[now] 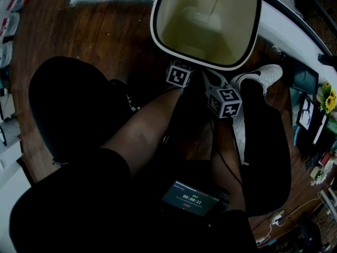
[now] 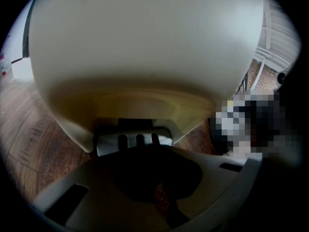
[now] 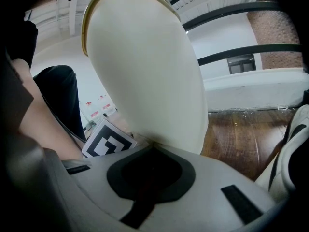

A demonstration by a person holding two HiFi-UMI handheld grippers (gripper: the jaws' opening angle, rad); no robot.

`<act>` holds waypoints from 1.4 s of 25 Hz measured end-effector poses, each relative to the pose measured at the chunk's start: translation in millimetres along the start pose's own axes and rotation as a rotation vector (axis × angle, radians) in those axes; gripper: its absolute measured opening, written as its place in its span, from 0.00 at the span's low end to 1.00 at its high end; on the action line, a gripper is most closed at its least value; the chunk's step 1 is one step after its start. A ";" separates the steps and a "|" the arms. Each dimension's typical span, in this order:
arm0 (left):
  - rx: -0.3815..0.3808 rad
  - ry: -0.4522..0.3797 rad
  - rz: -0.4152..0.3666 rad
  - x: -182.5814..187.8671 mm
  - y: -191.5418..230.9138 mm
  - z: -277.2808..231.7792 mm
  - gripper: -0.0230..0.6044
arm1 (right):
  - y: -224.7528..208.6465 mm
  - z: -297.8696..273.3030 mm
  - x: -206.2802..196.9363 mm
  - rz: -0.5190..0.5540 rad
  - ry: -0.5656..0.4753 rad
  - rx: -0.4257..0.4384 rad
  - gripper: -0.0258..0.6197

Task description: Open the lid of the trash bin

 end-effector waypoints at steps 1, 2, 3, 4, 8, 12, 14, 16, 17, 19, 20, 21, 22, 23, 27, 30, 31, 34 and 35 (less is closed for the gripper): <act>0.002 -0.003 -0.003 1.5 0.0 1.3 0.09 | 2.1 0.0 0.0 -0.011 0.002 0.006 0.08; 0.002 -0.005 -0.004 2.1 0.0 1.9 0.09 | 4.2 0.3 0.4 -0.021 0.004 0.011 0.08; 0.000 -0.004 -0.003 2.0 -0.1 1.8 0.09 | 5.9 0.6 0.9 -0.028 0.006 0.016 0.08; -0.003 -0.004 -0.001 1.5 -0.1 1.7 0.09 | 5.8 0.7 1.2 -0.026 0.006 0.014 0.08; -0.008 -0.008 0.000 1.2 1.1 2.9 0.09 | 2.1 1.0 2.2 0.006 -0.007 -0.007 0.08; -0.008 -0.018 -0.002 1.9 -0.7 3.8 0.09 | 3.3 2.3 0.5 0.009 -0.001 -0.003 0.08; -0.013 -0.011 -0.001 -0.8 -0.9 2.7 0.09 | 4.9 1.7 0.0 -0.003 0.007 0.002 0.08; -0.007 -0.010 -0.006 -4.1 0.9 0.0 0.09 | 4.5 0.7 0.2 -0.003 0.007 0.001 0.08; -0.002 -0.014 -0.010 -4.5 1.9 -0.9 0.09 | 3.2 0.7 0.4 0.004 0.004 -0.004 0.08; 0.001 -0.015 -0.011 -3.1 1.6 0.8 0.09 | 3.5 1.2 0.0 0.001 0.007 -0.004 0.08; 0.001 -0.016 -0.011 -1.9 1.1 2.1 0.09 | 5.4 1.5 -0.6 -0.012 0.012 0.004 0.08; 0.002 -0.016 -0.012 -2.3 1.0 2.0 0.09 | 7.4 1.7 -1.2 -0.027 0.016 0.014 0.08; 0.003 -0.015 -0.012 -4.0 1.0 0.9 0.09 | 8.1 1.9 -1.5 -0.034 0.017 0.019 0.08; 0.002 -0.016 -0.012 -4.8 0.5 0.3 0.09 | 6.7 2.1 -1.4 -0.027 0.014 0.015 0.08; 0.006 -0.013 -0.019 -4.1 0.7 2.8 0.09 | 1.0 1.6 -0.2 0.004 0.007 -0.008 0.08; 0.000 -0.022 -0.018 -2.1 -0.3 4.7 0.09 | 6.9 1.9 -0.1 -0.023 0.016 0.011 0.08; -0.001 -0.033 -0.018 -0.1 -0.6 5.3 0.09 | 6.9 1.8 -0.4 -0.023 0.015 0.011 0.08; -0.005 -0.037 -0.018 -1.7 -1.0 5.1 0.09 | 3.2 1.1 -0.8 -0.002 0.010 -0.004 0.08; -0.009 -0.036 -0.013 -2.3 -1.9 5.1 0.09 | 4.6 1.2 -1.1 -0.010 0.013 0.002 0.08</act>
Point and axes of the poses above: the fingertips, and each gripper's own axes: z backward along the fingers, y to its left, x out of its top, the point moved 2 cm from there along z, backward along the fingers, and after that the axes turned 14 degrees about -z, right-handed, at the moved point
